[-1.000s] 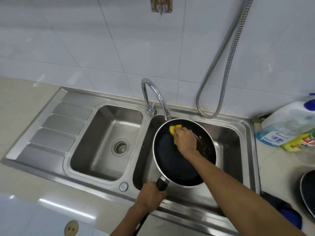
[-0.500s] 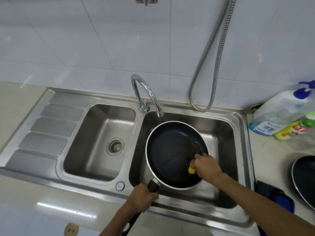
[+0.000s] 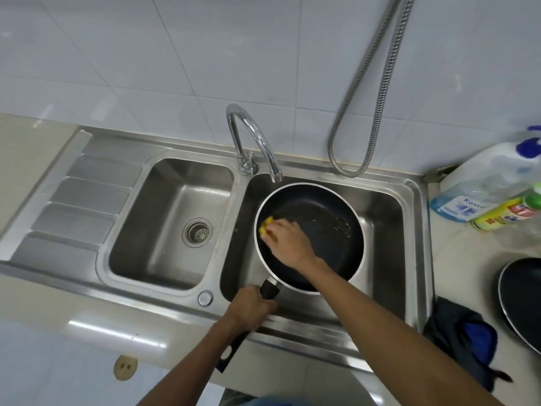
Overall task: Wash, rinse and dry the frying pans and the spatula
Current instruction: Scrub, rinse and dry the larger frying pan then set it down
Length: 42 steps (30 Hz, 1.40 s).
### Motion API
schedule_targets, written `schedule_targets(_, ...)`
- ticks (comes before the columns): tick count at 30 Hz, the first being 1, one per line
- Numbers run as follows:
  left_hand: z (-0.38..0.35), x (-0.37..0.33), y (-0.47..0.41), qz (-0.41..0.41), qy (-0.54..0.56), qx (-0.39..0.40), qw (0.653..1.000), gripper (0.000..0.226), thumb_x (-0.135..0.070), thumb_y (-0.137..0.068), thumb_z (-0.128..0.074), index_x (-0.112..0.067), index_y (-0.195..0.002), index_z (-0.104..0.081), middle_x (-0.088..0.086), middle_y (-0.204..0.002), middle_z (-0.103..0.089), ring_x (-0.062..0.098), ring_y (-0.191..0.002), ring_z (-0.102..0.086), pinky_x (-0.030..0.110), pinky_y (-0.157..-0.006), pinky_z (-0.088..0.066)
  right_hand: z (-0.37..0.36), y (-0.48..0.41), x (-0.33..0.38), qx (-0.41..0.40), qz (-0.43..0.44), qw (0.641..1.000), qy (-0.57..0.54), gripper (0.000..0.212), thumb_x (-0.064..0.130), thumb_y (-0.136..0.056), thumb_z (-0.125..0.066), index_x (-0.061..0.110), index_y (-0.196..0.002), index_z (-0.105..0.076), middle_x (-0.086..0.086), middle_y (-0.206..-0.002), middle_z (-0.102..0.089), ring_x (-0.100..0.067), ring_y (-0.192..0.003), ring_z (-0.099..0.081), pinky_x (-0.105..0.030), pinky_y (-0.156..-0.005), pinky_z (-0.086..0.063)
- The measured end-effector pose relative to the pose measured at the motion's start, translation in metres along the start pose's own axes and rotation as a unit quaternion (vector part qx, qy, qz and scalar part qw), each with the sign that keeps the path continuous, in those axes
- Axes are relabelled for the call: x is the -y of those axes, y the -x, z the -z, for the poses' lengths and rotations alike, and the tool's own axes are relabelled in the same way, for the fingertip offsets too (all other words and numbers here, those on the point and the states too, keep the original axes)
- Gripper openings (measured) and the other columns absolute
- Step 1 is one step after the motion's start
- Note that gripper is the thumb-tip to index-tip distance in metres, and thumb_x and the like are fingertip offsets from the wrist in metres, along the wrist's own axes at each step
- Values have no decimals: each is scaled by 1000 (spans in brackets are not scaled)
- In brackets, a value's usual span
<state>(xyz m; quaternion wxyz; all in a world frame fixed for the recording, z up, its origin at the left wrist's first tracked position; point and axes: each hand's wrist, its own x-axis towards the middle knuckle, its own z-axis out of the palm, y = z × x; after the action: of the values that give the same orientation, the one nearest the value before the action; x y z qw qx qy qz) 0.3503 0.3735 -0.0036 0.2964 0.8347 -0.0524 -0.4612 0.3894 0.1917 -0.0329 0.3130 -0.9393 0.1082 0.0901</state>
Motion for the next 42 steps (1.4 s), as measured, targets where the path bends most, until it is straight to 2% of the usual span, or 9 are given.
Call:
schedule_targets(6,-1,10,1,41,57,-22,997,29,-21,-80,-69,-11,-54,-62,5,-47,-57,17,-38,-51,25,-49,-44,3,65,-68,163,-8,985,59,44,70,-89,-46,34,-99,-70,-1,-100,-64,-26,-97,-63,-39,-85,-52)
schedule_targets(10,-7,14,8,48,60,-15,997,29,-17,-81,-68,-11,-54,-60,4,-44,-55,16,-37,-48,26,-49,-44,22,42,-113,91,-66,948,297,36,57,-94,-52,32,-111,-71,-6,-114,-63,-31,-106,-56,-36,-87,-43)
schedule_targets(12,-10,11,10,45,62,-8,997,29,-17,-81,-68,-12,-55,-59,4,-44,-54,17,-38,-48,25,-47,-43,26,17,-121,40,-89,942,321,40,50,-98,-49,23,-119,-70,-7,-120,-62,-32,-111,-54,-37,-89,-42)
schedule_targets(19,-10,0,14,27,55,4,998,23,-25,-79,-67,-12,-60,-63,1,-49,-59,17,-44,-55,31,-55,-50,12,-42,-53,-62,-83,989,106,36,39,-102,-48,15,-126,-62,-12,-134,-54,-40,-113,-51,-47,-91,-48)
schedule_targets(25,-3,1,12,27,35,-9,999,24,-28,-76,-66,-8,-64,-68,1,-49,-61,16,-45,-58,35,-60,-56,-17,7,2,60,67,996,0,26,38,-99,-54,21,-111,-69,-5,-124,-63,-28,-109,-59,-39,-95,-43)
schedule_targets(31,1,10,11,43,38,-21,998,22,-20,-81,-68,-10,-62,-65,3,-49,-60,17,-43,-55,25,-49,-46,17,71,-65,205,-20,975,87,32,52,-90,-58,24,-91,-73,2,-97,-66,-21,-89,-62,-35,-78,-51)
schedule_targets(34,2,8,12,41,33,2,999,19,-18,-80,-68,-11,-64,-61,3,-49,-58,17,-41,-51,24,-43,-42,31,59,-101,162,-70,935,307,25,38,-90,-59,23,-106,-70,-3,-115,-64,-30,-107,-56,-36,-89,-44)
schedule_targets(37,-3,1,13,32,11,17,999,20,-20,-81,-68,-10,-65,-61,6,-52,-58,18,-42,-53,24,-43,-43,37,25,-120,99,-101,907,397,32,23,-92,-57,20,-122,-66,-6,-129,-55,-33,-118,-51,-37,-94,-43)
schedule_targets(42,-3,-9,12,14,-10,16,1000,21,-23,-82,-68,-12,-66,-61,0,-52,-61,12,-43,-57,21,-46,-46,34,-32,-87,-34,-158,966,202,38,20,-92,-60,8,-128,-58,-18,-131,-49,-43,-119,-49,-51,-94,-48)
